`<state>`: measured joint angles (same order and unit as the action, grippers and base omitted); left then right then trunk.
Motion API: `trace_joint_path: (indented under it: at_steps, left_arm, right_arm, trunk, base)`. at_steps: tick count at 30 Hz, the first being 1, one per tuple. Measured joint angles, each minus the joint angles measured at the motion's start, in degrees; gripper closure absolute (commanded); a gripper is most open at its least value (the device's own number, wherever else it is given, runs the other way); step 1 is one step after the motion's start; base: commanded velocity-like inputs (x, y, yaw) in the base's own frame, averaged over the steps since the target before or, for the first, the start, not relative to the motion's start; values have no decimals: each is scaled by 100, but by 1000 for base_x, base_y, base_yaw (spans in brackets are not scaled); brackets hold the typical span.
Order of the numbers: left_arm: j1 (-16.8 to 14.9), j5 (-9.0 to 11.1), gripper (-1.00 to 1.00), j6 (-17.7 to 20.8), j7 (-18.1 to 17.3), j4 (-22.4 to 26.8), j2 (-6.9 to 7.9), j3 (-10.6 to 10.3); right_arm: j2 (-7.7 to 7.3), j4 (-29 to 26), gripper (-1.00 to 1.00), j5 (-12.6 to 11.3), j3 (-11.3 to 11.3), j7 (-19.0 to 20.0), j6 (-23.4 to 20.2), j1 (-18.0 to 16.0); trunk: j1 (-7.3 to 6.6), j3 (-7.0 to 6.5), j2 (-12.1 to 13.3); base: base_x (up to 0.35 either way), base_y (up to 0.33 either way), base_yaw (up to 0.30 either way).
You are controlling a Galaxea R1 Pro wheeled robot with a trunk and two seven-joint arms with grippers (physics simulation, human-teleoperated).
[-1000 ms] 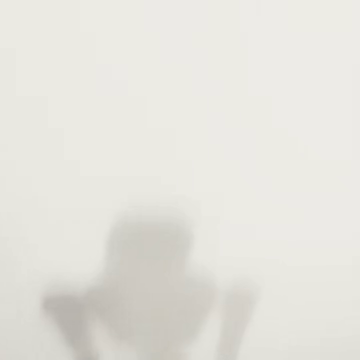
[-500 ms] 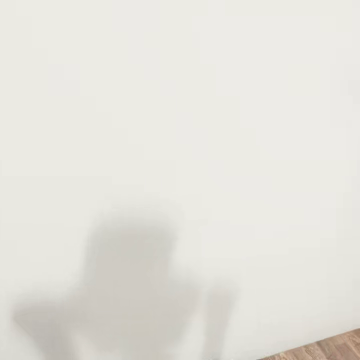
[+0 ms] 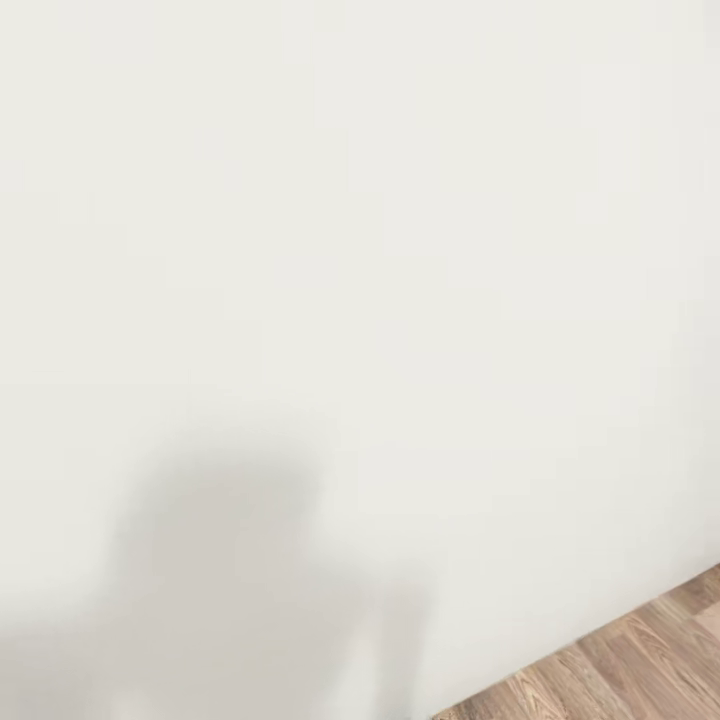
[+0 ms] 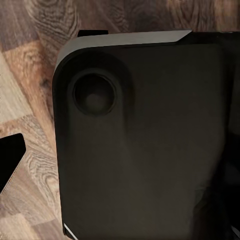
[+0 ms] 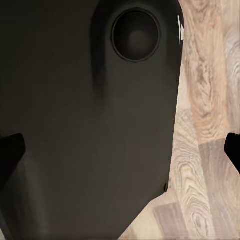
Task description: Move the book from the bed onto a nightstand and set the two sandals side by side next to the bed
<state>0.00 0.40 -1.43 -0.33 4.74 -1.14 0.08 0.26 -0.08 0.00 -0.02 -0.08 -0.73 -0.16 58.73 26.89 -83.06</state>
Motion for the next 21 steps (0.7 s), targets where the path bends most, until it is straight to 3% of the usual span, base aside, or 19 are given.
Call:
trace_joint_path:
  at_steps: [21]
  left_arm:
    - [0, 0, -100, 0, 1, 0, 0, 0]
  right_arm:
    - [0, 0, -100, 0, -3, 0, 1, 0]
  trunk:
    - [0, 0, 0]
  base:
    - [0, 0, -300]
